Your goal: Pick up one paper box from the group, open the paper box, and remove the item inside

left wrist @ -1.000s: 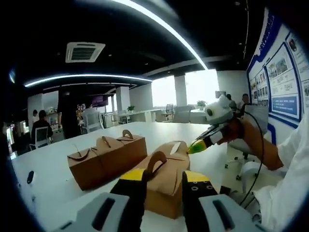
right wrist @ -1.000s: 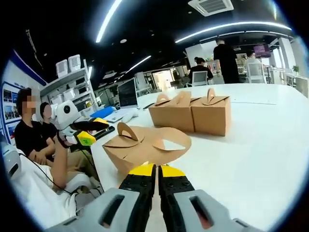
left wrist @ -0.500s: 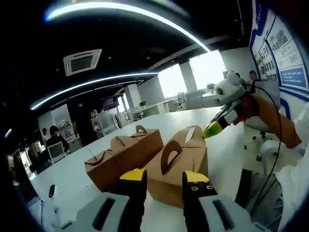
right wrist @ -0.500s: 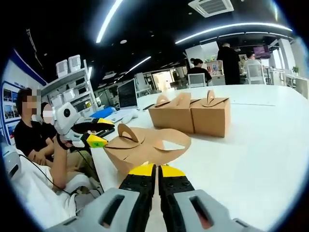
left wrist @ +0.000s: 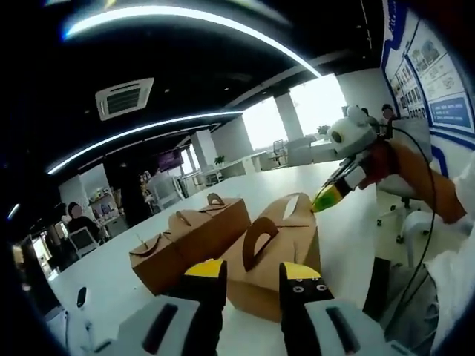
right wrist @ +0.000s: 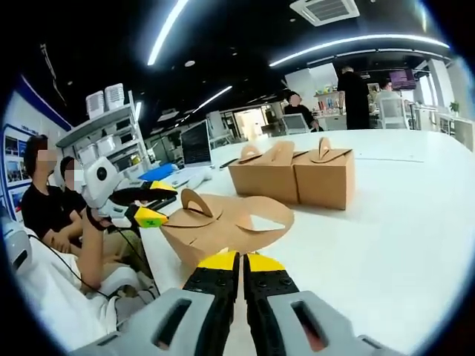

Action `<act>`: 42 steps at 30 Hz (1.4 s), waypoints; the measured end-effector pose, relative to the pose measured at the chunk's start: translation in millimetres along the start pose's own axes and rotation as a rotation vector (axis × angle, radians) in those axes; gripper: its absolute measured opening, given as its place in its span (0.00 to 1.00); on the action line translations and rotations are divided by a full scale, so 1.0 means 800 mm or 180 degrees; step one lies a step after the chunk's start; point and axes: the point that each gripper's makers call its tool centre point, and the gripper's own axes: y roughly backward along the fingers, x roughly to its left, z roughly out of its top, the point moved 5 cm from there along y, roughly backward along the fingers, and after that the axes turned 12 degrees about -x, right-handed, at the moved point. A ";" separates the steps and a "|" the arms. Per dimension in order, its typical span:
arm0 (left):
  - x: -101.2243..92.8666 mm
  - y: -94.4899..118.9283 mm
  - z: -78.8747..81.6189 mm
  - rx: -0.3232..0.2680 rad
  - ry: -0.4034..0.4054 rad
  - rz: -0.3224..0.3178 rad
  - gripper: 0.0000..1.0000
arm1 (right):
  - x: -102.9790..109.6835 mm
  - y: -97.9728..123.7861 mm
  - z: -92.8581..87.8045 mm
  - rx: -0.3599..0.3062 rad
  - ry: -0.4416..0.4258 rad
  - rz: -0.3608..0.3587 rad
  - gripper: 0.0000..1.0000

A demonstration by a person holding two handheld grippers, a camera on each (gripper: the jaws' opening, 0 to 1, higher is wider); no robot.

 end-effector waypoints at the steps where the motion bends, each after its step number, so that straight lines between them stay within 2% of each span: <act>1: -0.001 0.000 0.000 0.0001 -0.0006 -0.0005 0.30 | 0.000 0.000 0.000 0.0004 0.0000 0.0001 0.04; 7: -0.010 -0.001 0.006 -0.0009 -0.0081 -0.0055 0.30 | 0.002 0.000 -0.001 0.0005 0.0000 0.0009 0.04; 9: -0.010 -0.001 0.005 0.0039 -0.0182 -0.0018 0.30 | 0.003 0.000 -0.001 0.0005 0.0006 0.0011 0.04; 10: -0.009 -0.001 0.003 0.0097 -0.0320 0.0020 0.30 | 0.004 0.000 -0.001 0.0005 0.0009 0.0016 0.04; 13: -0.013 -0.002 0.006 0.0086 -0.0349 0.0009 0.30 | 0.006 0.001 0.000 0.0001 0.0017 0.0018 0.04; 15: -0.016 0.000 0.010 0.0116 -0.0606 0.0028 0.30 | 0.006 0.001 0.001 -0.0002 0.0018 0.0017 0.04; 20: -0.028 -0.001 0.014 0.0115 -0.0761 -0.0021 0.31 | 0.007 0.001 0.000 -0.0001 0.0025 0.0014 0.04; 23: -0.022 0.000 0.015 0.0179 -0.0937 0.0114 0.30 | 0.008 0.002 0.001 -0.0009 0.0027 0.0021 0.04; 26: -0.025 0.000 0.015 0.0190 -0.0978 0.0112 0.30 | 0.006 0.001 0.001 -0.0004 0.0031 0.0026 0.04; 31: -0.031 0.001 0.018 0.0255 -0.1233 0.0133 0.29 | 0.007 0.002 0.002 -0.0006 0.0036 0.0027 0.04; 36: -0.039 0.000 0.022 0.0378 -0.1733 0.0245 0.26 | 0.007 0.002 0.002 -0.0001 0.0052 0.0021 0.04; 42: -0.044 -0.008 0.015 0.0501 -0.1988 0.0396 0.18 | 0.007 0.003 0.002 -0.0001 0.0040 0.0037 0.04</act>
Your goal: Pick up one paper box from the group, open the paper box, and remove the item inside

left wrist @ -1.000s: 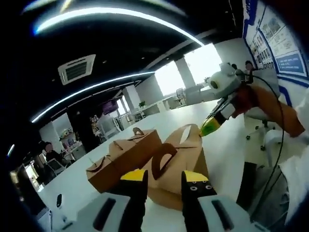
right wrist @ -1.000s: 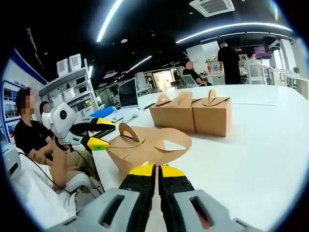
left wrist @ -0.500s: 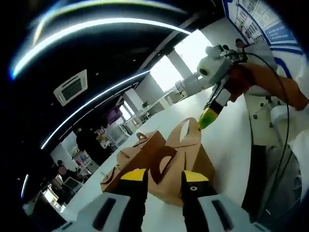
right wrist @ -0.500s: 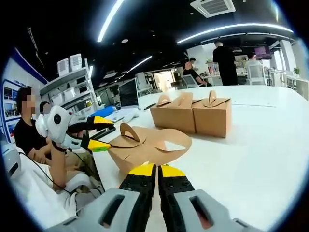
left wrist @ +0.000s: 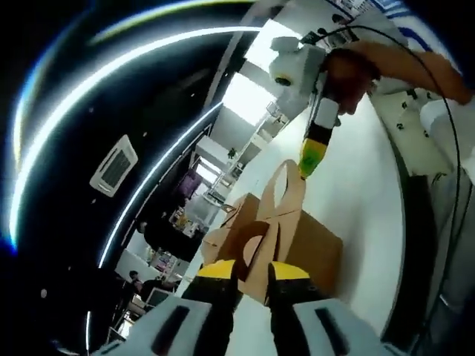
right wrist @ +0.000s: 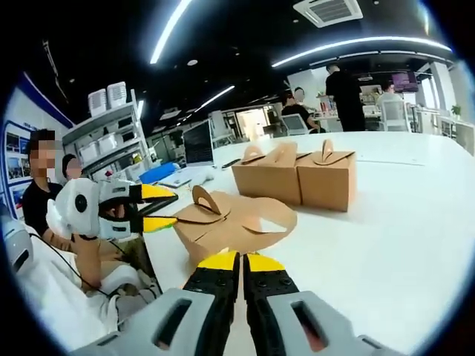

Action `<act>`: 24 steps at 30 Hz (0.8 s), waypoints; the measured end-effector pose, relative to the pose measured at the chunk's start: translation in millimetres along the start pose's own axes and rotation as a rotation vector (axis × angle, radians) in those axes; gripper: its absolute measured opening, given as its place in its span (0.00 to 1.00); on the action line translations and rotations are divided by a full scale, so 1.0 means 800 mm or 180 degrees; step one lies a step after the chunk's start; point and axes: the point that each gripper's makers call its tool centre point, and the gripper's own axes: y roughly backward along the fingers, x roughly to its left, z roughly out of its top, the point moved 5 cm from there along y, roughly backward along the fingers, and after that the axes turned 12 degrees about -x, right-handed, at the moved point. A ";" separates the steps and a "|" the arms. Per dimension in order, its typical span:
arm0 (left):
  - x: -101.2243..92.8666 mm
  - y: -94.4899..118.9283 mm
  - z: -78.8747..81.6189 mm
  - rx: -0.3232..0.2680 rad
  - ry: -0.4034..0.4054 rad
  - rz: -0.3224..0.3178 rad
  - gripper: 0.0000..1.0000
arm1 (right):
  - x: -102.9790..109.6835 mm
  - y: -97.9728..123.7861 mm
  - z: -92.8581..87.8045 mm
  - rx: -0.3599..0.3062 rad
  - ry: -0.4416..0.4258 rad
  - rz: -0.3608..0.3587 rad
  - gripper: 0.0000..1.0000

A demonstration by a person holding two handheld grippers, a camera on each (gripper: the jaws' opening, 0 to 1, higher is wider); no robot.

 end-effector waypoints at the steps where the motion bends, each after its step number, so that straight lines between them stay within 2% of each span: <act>1: 0.001 -0.002 0.000 0.0012 -0.0073 0.0039 0.18 | -0.001 0.000 0.000 0.0002 0.0000 0.0000 0.04; 6: 0.003 -0.005 -0.001 0.0029 -0.0095 0.0070 0.18 | -0.002 0.000 0.000 0.0001 -0.0009 0.0006 0.04; 15: -0.003 -0.010 -0.007 0.0059 0.0120 -0.0024 0.04 | -0.003 -0.001 0.000 0.0007 -0.0013 0.0022 0.04; 24: -0.004 -0.007 -0.009 0.0038 0.0216 -0.0024 0.04 | -0.004 -0.002 0.001 0.0008 -0.0007 0.0030 0.04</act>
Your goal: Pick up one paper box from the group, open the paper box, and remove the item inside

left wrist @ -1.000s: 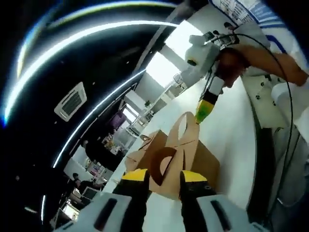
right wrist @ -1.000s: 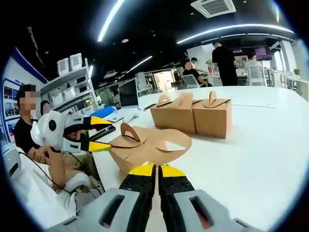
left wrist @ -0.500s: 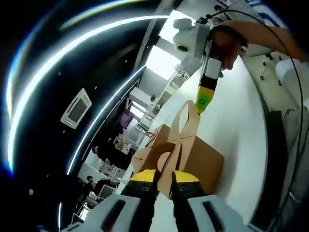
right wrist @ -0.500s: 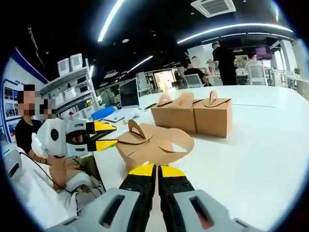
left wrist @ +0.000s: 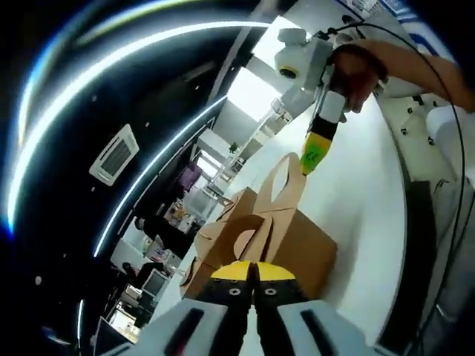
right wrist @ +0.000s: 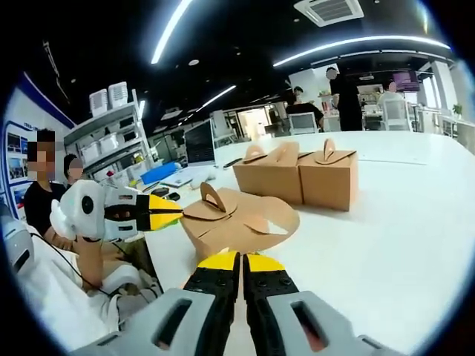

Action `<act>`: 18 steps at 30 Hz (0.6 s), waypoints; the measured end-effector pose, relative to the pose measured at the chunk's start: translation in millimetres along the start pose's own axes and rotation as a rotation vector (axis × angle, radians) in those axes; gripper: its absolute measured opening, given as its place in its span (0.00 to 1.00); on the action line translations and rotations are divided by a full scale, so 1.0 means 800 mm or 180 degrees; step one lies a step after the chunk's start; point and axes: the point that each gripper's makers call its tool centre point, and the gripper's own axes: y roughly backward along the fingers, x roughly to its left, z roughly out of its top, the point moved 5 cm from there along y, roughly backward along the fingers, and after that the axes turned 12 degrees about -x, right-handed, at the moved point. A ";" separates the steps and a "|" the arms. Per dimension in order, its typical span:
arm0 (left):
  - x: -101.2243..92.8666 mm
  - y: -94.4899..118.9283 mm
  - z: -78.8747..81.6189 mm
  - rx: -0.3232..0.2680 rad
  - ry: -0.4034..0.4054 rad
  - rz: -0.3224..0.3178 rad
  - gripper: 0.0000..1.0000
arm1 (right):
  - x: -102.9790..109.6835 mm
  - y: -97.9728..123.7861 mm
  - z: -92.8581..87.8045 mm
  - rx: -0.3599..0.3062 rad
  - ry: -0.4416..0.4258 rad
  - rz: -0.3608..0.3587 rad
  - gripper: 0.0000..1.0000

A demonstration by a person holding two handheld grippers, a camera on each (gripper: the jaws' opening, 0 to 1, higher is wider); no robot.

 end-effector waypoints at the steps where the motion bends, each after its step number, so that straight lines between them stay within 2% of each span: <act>1: 0.000 0.000 0.000 -0.0009 0.0000 -0.0005 0.04 | 0.000 0.000 0.000 -0.0001 0.0002 0.0000 0.04; 18: 0.008 0.004 0.003 -0.0075 0.0136 0.0106 0.04 | -0.001 -0.002 -0.002 0.0011 0.0007 -0.0001 0.04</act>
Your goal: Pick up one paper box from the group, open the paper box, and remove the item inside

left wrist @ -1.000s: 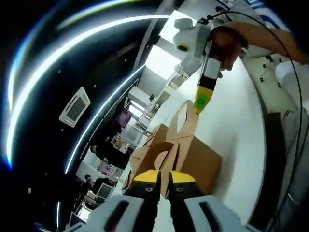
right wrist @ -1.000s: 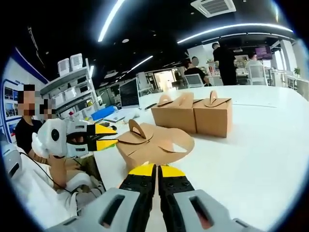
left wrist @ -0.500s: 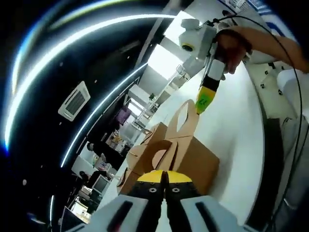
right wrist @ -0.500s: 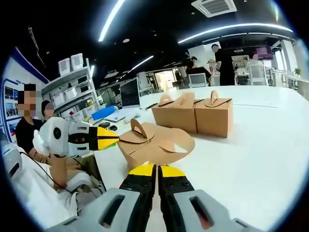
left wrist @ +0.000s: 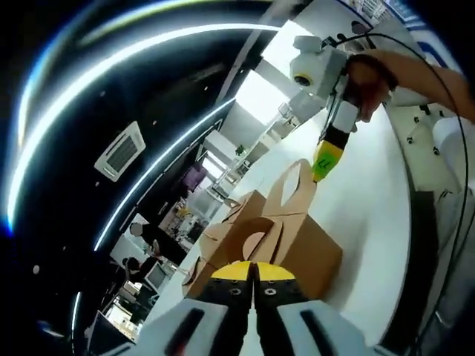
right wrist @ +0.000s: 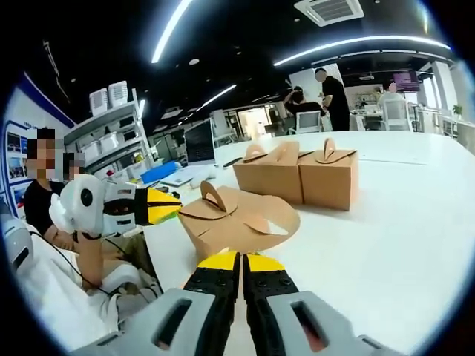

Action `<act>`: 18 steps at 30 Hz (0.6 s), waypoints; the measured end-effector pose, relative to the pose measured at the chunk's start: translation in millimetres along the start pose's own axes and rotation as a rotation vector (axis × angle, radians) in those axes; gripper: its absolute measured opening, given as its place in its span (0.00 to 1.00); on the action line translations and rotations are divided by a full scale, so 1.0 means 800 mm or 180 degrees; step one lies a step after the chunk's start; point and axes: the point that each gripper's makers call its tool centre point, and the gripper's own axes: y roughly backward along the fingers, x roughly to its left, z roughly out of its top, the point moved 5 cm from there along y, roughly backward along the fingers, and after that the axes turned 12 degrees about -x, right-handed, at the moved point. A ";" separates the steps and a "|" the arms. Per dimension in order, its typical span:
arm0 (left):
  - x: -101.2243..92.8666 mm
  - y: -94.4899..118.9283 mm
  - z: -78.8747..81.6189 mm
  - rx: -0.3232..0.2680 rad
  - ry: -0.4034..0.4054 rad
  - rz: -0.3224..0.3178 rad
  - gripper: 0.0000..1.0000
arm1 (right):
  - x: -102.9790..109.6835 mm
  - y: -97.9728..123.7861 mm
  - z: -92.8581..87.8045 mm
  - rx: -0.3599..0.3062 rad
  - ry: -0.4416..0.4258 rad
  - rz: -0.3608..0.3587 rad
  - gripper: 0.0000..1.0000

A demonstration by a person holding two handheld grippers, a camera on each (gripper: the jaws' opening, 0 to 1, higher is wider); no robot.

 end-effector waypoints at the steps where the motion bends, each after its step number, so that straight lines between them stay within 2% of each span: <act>1: 0.000 0.000 0.000 -0.0008 0.0001 -0.0004 0.03 | 0.000 0.000 0.000 -0.0001 0.0002 0.0000 0.04; 6: -0.002 0.001 0.000 0.0005 -0.0018 -0.0038 0.04 | 0.001 0.000 0.001 -0.0008 0.0007 0.0000 0.04; 9: -0.003 0.000 -0.006 0.0071 -0.0113 -0.0089 0.04 | 0.001 0.000 0.001 -0.0008 0.0007 0.0000 0.04; 11: -0.002 0.000 -0.011 0.0120 -0.0084 -0.0126 0.04 | 0.000 0.000 0.001 -0.0007 0.0003 0.0002 0.04; 18: 0.007 0.003 -0.009 0.0062 0.0201 -0.0273 0.09 | 0.001 0.001 0.001 -0.0015 0.0012 0.0011 0.04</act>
